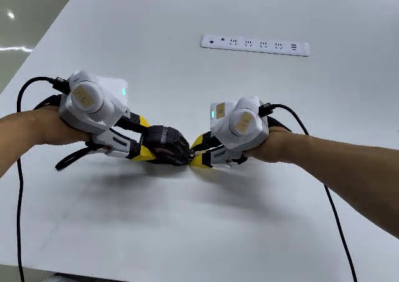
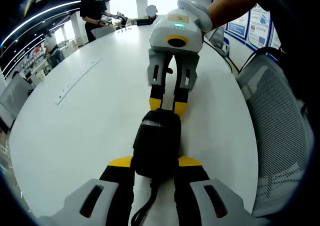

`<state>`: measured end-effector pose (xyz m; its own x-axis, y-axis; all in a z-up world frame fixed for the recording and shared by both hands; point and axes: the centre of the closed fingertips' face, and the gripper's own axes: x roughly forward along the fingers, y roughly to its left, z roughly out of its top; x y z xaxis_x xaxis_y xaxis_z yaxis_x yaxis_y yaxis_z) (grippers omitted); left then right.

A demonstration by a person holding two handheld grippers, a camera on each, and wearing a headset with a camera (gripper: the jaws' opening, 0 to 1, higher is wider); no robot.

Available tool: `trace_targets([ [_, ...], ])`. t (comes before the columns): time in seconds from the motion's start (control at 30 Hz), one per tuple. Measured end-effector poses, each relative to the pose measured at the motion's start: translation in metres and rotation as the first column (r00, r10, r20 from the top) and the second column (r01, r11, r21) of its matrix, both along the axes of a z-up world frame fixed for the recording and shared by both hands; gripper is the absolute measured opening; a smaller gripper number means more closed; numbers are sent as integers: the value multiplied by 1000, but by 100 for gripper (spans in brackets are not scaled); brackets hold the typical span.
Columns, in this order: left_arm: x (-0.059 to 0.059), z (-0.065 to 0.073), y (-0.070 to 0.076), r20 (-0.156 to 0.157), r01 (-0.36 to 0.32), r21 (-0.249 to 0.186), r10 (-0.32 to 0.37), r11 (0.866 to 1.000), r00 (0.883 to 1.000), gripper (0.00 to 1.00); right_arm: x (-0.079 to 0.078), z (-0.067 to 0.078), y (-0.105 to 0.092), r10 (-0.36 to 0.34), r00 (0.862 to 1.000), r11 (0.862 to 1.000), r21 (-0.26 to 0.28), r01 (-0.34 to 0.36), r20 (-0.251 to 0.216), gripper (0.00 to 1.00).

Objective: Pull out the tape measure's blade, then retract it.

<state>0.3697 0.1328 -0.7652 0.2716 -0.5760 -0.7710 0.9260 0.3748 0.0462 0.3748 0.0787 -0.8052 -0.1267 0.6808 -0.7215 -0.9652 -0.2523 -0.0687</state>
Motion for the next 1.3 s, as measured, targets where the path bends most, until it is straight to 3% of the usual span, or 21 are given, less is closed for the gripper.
trace_targets([
  [0.43,0,0,1,-13,-6,8,6,1000,1000,24,0,0,-1,34,998,999,-18,-33,48,9],
  [1.3,-1,0,0,-27,-13,17,14,1000,1000,24,4,0,-26,19,999,999,-42,-17,48,9],
])
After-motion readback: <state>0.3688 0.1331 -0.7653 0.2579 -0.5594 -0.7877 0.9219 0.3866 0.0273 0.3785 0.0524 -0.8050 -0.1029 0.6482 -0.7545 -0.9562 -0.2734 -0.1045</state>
